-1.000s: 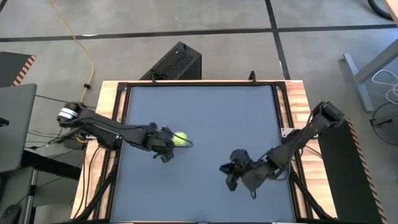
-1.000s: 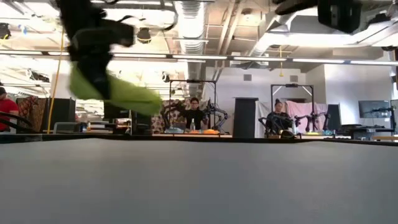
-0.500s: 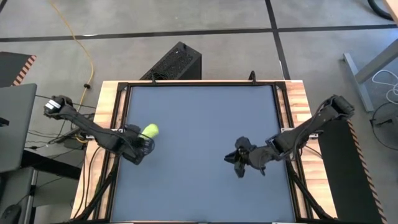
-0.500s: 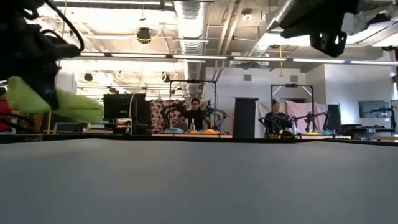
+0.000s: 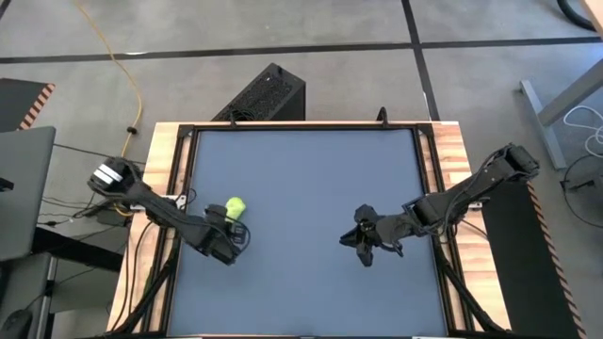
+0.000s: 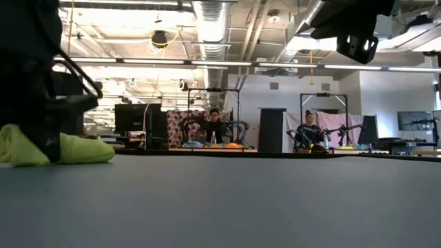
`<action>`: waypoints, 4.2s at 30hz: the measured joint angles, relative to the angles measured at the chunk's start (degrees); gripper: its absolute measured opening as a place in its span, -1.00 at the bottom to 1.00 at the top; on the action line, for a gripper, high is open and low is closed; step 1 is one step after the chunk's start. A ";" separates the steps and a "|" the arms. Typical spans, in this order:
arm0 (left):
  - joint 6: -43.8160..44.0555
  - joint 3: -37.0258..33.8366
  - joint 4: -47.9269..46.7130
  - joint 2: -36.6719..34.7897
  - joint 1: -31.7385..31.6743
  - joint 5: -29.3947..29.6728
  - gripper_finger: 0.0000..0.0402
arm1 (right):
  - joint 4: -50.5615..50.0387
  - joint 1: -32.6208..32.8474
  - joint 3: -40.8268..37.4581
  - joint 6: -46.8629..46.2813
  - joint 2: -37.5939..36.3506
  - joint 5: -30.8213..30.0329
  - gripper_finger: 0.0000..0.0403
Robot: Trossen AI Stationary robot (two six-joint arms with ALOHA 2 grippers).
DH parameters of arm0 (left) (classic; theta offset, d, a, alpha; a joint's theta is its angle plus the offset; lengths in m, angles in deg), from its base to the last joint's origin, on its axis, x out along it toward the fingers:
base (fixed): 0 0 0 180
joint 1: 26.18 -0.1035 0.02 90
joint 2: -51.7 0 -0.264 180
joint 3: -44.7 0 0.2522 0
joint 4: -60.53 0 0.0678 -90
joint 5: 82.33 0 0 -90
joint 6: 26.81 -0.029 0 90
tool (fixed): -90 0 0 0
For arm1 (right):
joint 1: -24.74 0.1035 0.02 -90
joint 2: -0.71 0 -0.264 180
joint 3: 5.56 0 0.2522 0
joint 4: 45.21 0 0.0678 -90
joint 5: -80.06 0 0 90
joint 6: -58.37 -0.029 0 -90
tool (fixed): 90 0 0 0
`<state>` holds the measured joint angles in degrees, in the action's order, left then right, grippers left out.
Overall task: Roll towel
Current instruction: Roll the green towel
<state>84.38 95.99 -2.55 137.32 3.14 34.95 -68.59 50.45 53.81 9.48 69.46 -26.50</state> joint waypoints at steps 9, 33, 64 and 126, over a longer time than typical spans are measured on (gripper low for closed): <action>-11.90 4.30 -0.41 6.18 -0.71 -2.07 -0.44 | 0.03 -0.42 0.00 -0.16 0.04 0.02 -0.57; -39.31 7.46 -6.04 -2.44 -9.94 -5.54 0.19 | 3.47 -1.77 0.04 -1.82 0.07 -0.04 -0.57; -64.83 12.48 -1.61 -2.44 -23.62 -5.32 -0.86 | 4.72 -2.19 0.07 -5.54 0.22 -1.60 -0.57; -69.49 2.78 9.50 -5.58 -38.99 -15.69 -1.00 | 5.62 -2.13 0.07 -7.21 0.24 -2.89 -0.57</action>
<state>14.89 98.77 6.95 131.75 -35.85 19.27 -62.97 48.32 53.87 2.26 69.70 -29.38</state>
